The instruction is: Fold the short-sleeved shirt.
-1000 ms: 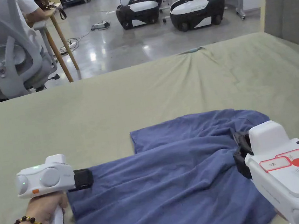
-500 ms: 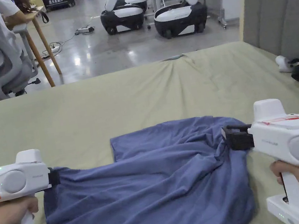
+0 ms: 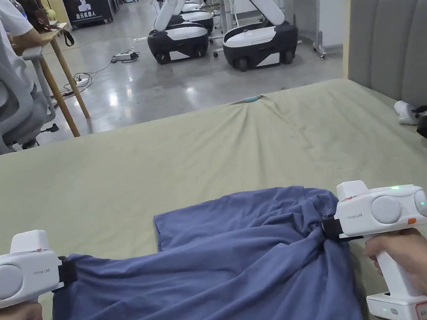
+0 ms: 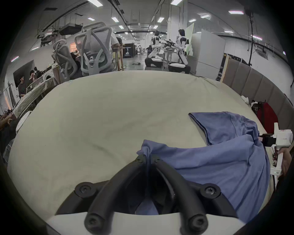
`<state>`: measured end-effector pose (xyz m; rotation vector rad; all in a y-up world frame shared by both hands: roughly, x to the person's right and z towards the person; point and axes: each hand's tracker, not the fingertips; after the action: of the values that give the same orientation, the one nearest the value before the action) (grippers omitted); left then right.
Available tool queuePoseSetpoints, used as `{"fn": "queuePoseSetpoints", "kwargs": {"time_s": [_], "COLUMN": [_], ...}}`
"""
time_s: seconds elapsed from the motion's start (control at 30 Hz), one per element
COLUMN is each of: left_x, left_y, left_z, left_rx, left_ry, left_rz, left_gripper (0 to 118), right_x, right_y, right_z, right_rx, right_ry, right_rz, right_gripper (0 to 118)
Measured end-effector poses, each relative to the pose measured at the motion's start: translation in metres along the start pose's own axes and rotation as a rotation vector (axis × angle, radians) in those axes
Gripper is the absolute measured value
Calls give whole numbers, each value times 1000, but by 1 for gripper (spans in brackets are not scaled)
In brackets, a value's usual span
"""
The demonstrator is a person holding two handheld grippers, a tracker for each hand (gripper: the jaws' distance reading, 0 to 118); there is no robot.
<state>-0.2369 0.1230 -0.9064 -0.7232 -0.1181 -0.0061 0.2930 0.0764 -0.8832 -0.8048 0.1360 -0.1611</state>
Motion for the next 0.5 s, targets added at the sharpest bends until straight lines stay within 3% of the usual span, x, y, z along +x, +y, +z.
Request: {"fn": "queuePoseSetpoints", "kwargs": {"time_s": [0.1, 0.23, 0.3, 0.37, 0.5], "left_x": [-1, -10, -14, -20, -34], "left_y": [9, 42, 68, 97, 166], "left_z": [14, 48, 71, 97, 150], "left_rx": [71, 255, 325, 409, 574], "left_ry": [-18, -78, -68, -43, -9], "left_rz": [4, 63, 70, 76, -3], "left_gripper": [2, 2, 2, 2, 2], "right_x": [-4, -18, -30, -43, -67], "right_y": [7, 44, 76, 110, 194], "right_z": [8, 53, 77, 99, 133], "right_rx": [71, 254, 334, 367, 522], "right_ry": [-97, -97, -88, -149, -151], "right_rz": [61, 78, 153, 217, 196], "right_gripper": [6, 6, 6, 6, 6]}}
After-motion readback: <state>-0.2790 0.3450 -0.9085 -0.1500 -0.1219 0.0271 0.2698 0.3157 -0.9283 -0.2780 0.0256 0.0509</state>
